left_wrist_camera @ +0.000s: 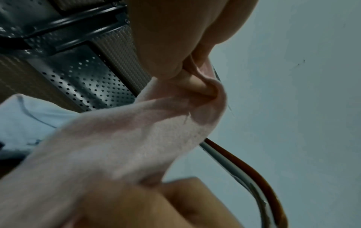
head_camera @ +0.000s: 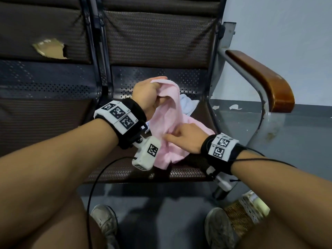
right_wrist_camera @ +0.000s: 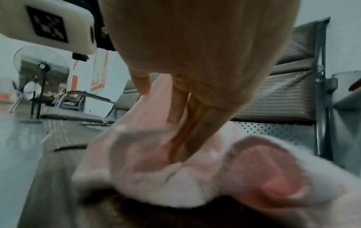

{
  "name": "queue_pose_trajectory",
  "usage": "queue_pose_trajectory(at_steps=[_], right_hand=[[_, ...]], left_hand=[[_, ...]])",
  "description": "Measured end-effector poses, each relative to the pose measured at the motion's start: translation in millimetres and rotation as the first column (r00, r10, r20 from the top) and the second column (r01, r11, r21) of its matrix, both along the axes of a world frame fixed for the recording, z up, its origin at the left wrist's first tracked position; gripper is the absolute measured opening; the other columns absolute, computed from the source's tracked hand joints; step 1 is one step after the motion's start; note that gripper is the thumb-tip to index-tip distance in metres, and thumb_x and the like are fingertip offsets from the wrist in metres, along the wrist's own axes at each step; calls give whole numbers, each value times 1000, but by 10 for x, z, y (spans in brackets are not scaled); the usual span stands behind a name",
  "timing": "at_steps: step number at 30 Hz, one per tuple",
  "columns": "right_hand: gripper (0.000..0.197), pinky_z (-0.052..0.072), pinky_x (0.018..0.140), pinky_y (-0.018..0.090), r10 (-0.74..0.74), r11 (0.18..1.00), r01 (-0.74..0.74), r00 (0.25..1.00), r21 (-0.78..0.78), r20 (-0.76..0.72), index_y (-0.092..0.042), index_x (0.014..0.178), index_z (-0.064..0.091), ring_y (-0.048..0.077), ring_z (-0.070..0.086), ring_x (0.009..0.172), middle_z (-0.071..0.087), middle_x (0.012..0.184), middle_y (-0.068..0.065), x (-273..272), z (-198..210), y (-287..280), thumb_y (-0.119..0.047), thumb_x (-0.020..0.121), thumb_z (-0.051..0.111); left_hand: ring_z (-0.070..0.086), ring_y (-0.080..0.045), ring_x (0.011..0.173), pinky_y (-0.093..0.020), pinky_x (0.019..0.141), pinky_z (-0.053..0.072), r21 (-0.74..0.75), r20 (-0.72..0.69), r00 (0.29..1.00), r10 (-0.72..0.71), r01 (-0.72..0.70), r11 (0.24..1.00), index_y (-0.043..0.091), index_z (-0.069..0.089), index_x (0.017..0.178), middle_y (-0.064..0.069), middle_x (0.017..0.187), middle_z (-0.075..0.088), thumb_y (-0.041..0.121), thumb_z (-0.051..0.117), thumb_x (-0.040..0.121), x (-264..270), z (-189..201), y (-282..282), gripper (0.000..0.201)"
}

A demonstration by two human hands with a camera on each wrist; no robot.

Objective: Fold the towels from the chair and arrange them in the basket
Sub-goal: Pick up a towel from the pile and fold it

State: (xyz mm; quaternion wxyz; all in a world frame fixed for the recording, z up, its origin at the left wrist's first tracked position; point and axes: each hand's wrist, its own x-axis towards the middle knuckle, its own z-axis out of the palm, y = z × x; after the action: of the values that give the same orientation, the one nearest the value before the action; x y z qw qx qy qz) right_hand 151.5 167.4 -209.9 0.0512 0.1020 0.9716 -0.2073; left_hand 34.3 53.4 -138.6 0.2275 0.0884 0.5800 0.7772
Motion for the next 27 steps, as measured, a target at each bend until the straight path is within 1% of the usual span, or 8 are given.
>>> queue_pose_trajectory(at_steps=[2, 8, 11, 14, 17, 21, 24, 27], right_hand=[[71, 49, 64, 33, -95, 992, 93, 995, -89, -24, -11, 69, 64, 19, 65, 67, 69, 69, 3, -80, -2, -54, -77, 86, 42], [22, 51, 72, 35, -381, 907, 309, 892, -287, -244, -8, 90, 66, 34, 67, 84, 68, 87, 15, -167, 157, 186, -14, 96, 45], [26, 48, 72, 35, -564, 796, 370, 742, -480, -362, -6, 92, 65, 28, 60, 81, 64, 85, 10, -165, 248, 382, -11, 97, 39], [30, 43, 70, 35, -556, 824, 372, 676, -427, -484, -7, 82, 62, 25, 58, 78, 64, 81, 8, -144, 267, 546, -21, 100, 43], [34, 30, 58, 28, -281, 959, 256, 778, -126, -561, -23, 65, 49, 12, 48, 60, 52, 64, -8, -42, 217, 666, -31, 97, 57], [24, 44, 67, 32, 76, 974, -22, 970, 225, -232, -20, 79, 61, 19, 57, 73, 64, 79, 0, 61, 93, 760, -42, 90, 68], [20, 51, 75, 35, 92, 948, -87, 996, 305, -3, -16, 83, 66, 26, 64, 80, 67, 78, 4, 68, 12, 726, -33, 92, 61], [33, 48, 64, 34, -27, 962, 35, 999, 270, -33, -19, 70, 57, 28, 60, 69, 57, 65, 3, 52, 3, 718, -33, 98, 48]], left_hand=[[66, -19, 79, -29, 70, 56, -2, -7, 999, -35, 35, 999, 3, 69, 113, -13, 93, 70, -1, 52, 94, 60, 30, 28, 26], [62, -23, 76, -35, 70, 55, -186, -131, 991, 11, -36, 982, 8, 63, 96, -11, 86, 64, -5, 71, 79, -62, 7, -66, 22], [52, -20, 64, -31, 55, 48, -350, -259, 965, -38, -57, 935, 18, 54, 80, -6, 76, 56, -16, 62, 74, -220, -91, -188, 35], [60, -27, 74, -37, 58, 51, -414, -347, 938, -2, -151, 898, 22, 57, 82, -13, 92, 63, -13, 57, 74, -313, -172, -254, 36], [67, -28, 80, -36, 58, 59, -426, -363, 922, 133, -292, 856, 24, 58, 84, -11, 101, 66, -4, 55, 77, -413, -210, -306, 29], [65, -26, 61, -30, 46, 56, -420, -182, 953, 243, -299, 857, 10, 59, 80, -14, 81, 63, 1, 49, 92, -552, -241, -380, 18], [59, -17, 48, -19, 41, 47, -364, -51, 972, 229, -232, 902, 0, 65, 84, -12, 70, 59, -7, 45, 93, -546, -254, -398, 23], [61, -18, 58, -27, 58, 51, -278, 62, 982, 177, -153, 948, 3, 66, 89, -12, 80, 61, 2, 60, 90, -506, -199, -374, 6]])
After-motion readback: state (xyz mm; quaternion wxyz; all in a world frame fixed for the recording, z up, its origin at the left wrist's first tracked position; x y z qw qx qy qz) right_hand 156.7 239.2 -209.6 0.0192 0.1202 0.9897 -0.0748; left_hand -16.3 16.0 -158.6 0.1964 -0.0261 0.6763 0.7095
